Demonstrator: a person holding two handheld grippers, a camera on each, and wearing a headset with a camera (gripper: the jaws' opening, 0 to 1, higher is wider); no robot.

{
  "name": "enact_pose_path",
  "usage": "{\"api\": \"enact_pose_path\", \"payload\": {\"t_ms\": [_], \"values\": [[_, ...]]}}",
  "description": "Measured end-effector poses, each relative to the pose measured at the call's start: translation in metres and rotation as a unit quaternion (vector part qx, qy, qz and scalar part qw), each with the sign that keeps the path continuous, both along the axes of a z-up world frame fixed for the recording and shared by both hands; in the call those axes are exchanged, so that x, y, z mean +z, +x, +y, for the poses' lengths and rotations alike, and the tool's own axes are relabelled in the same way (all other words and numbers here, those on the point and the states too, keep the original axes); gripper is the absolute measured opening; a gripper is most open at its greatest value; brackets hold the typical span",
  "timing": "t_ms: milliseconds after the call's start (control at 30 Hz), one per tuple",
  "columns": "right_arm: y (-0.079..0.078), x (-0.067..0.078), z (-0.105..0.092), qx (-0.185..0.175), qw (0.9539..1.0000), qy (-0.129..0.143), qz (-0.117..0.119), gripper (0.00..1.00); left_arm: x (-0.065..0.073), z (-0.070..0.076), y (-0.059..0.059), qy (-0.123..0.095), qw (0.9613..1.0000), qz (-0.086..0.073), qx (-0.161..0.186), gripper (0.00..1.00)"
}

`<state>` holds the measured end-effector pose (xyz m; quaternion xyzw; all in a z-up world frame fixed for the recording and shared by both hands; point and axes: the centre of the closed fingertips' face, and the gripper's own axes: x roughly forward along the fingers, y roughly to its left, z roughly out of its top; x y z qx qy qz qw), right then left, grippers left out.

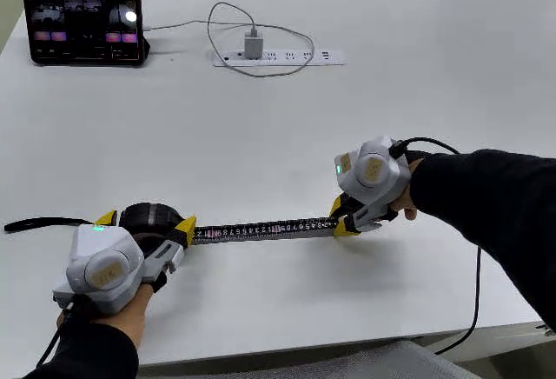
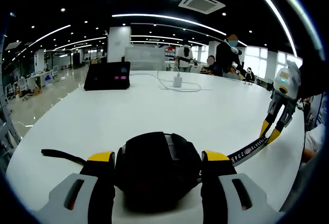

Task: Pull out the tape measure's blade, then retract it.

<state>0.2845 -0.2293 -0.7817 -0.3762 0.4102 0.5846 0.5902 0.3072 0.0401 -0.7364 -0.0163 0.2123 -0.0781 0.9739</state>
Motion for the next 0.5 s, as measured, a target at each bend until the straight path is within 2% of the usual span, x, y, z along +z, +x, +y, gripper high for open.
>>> {"api": "enact_pose_path", "payload": {"t_ms": [133, 233, 500], "values": [[0.0014, 0.0002, 0.0001, -0.019, 0.9998, -0.002, 0.006, 0.1, -0.0008, 0.001, 0.0003, -0.004, 1.0, 0.008, 0.0, 0.63], [0.001, 0.0001, -0.0004, -0.004, 0.9999, -0.009, 0.004, 0.1, -0.0014, 0.0007, -0.0002, -0.002, 0.9999, 0.011, -0.002, 0.62], [0.0013, 0.0004, 0.0002, -0.003, 0.9999, -0.009, 0.009, 0.09, -0.0019, 0.0013, -0.0005, 0.005, 0.9999, 0.01, -0.008, 0.61]]}}
